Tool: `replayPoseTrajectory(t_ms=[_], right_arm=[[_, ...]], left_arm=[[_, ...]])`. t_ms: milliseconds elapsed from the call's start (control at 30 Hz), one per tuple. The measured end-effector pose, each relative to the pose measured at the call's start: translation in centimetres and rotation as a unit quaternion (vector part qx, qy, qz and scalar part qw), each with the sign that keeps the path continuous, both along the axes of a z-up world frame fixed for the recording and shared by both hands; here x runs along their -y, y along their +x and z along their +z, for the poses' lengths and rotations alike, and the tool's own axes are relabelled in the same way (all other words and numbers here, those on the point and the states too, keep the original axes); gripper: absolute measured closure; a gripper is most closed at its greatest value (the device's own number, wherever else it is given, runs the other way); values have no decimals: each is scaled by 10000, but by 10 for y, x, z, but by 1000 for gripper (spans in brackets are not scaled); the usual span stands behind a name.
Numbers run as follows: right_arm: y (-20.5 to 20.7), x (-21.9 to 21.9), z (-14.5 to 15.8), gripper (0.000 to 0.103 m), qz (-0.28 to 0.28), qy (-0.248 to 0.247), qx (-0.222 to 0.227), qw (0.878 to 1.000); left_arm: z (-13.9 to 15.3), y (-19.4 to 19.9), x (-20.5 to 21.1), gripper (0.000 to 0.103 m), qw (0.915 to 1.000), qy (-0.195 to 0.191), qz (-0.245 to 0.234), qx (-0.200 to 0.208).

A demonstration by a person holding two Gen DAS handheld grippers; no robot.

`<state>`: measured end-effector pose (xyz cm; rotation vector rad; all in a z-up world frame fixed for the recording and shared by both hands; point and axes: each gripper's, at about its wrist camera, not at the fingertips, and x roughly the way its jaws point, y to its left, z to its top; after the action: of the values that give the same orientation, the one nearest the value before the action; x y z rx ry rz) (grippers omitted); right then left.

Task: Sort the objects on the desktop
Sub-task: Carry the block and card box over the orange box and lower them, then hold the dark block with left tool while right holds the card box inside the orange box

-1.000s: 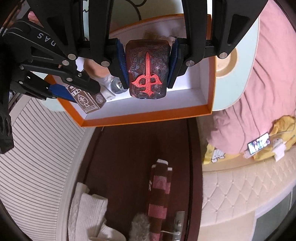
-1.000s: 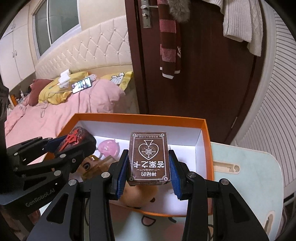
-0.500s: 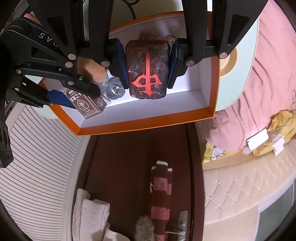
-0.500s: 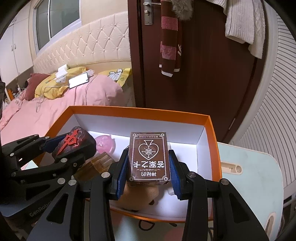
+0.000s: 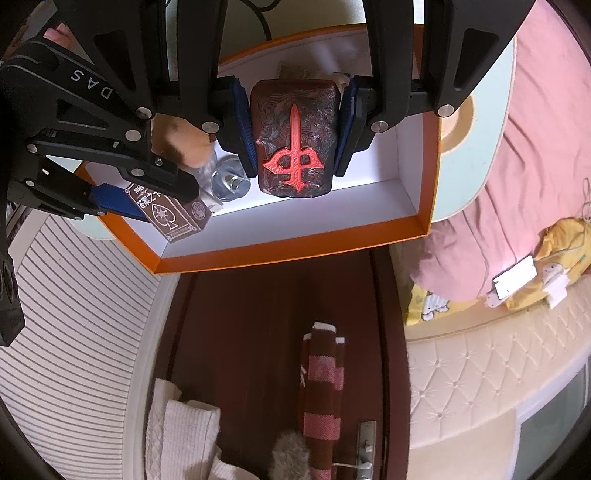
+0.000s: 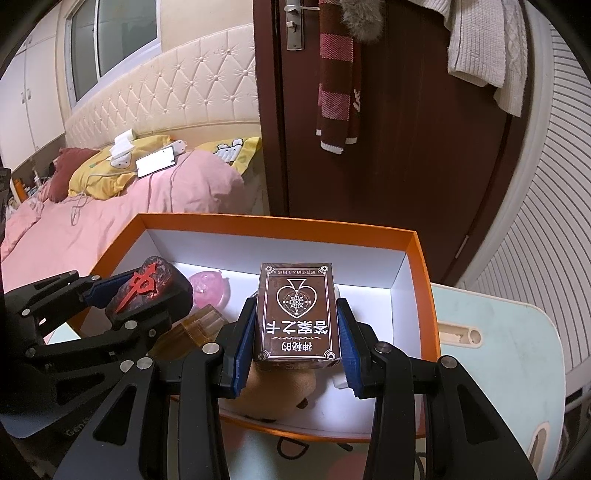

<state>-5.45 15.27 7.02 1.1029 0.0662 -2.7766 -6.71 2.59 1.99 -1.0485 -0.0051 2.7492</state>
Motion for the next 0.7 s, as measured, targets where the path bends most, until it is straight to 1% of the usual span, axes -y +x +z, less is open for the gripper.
replayPoseTrajectory(t_ms=[500,600,700], right_arm=[[1,-1,10,61,10,-32,-117,9999],[-3,1,8,61,11,37,-43,10000],[-4,0,5,61,-27,-20,37,10000]], left_arm=[[10,-1,7,65,9999,4,144,-67],[7,-3,8,66,9999,8,164,-2],[6,-3,7,65,9999,-18,150,6]])
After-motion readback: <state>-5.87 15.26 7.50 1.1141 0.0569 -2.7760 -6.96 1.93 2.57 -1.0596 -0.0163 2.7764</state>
